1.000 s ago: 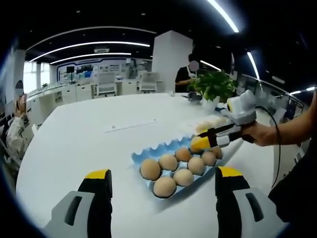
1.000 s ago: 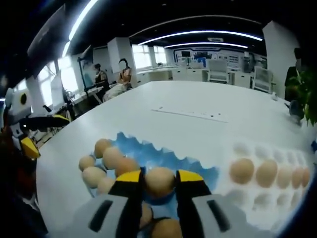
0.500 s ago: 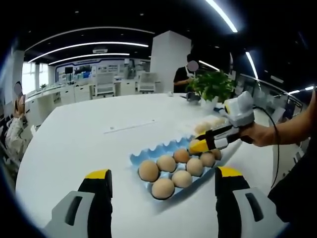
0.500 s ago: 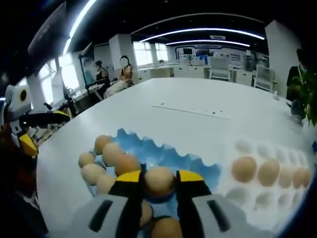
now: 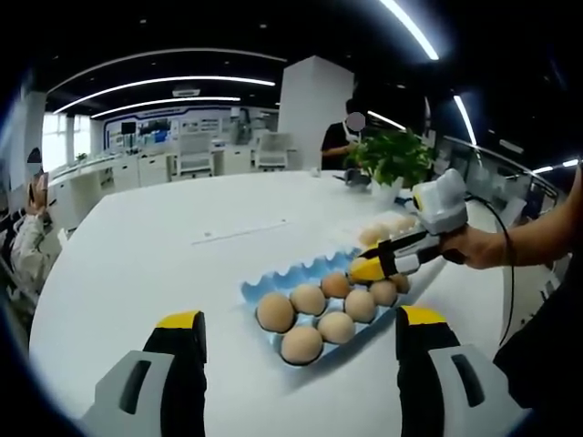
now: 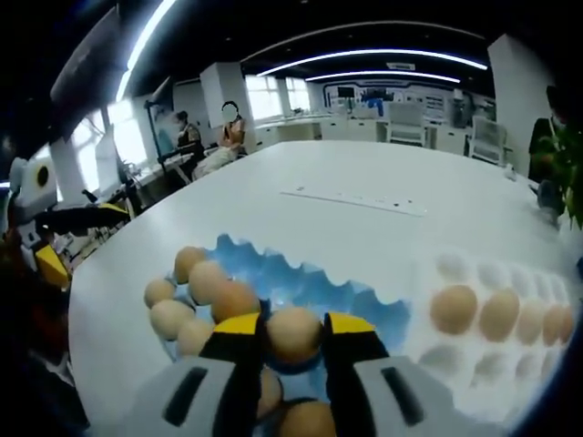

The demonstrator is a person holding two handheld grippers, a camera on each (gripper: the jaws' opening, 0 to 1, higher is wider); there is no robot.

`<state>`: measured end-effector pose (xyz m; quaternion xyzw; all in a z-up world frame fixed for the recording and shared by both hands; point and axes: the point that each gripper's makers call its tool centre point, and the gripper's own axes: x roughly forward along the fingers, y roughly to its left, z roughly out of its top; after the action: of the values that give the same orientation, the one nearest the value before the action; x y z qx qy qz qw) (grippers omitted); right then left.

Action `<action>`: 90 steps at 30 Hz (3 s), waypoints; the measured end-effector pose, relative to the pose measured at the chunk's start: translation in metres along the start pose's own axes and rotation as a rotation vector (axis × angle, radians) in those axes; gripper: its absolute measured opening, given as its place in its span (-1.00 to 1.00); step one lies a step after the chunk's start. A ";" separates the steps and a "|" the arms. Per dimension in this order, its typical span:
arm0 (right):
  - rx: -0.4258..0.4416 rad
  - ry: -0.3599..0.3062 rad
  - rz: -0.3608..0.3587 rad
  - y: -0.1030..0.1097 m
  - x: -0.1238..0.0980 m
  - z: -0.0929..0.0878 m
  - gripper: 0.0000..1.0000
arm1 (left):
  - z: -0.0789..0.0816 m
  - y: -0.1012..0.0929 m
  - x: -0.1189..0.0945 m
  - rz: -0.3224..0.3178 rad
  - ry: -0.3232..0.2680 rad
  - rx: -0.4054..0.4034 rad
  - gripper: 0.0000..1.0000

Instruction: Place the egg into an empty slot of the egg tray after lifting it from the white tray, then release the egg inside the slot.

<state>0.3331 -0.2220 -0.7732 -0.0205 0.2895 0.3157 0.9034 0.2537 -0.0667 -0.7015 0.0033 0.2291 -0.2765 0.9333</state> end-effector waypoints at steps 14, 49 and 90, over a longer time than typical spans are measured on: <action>0.018 -0.007 0.004 -0.002 -0.002 -0.001 -0.50 | 0.000 -0.002 -0.001 -0.001 -0.001 0.005 0.71; 0.105 -0.127 -0.660 -0.214 -0.167 -0.029 -0.55 | 0.009 -0.006 0.004 0.002 0.001 0.023 0.70; 0.179 -0.163 -0.658 -0.230 -0.180 -0.018 -0.53 | 0.006 -0.005 0.005 0.015 0.014 -0.015 0.72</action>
<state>0.3437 -0.5102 -0.7249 -0.0081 0.2210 -0.0184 0.9751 0.2573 -0.0740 -0.6971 -0.0002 0.2375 -0.2676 0.9338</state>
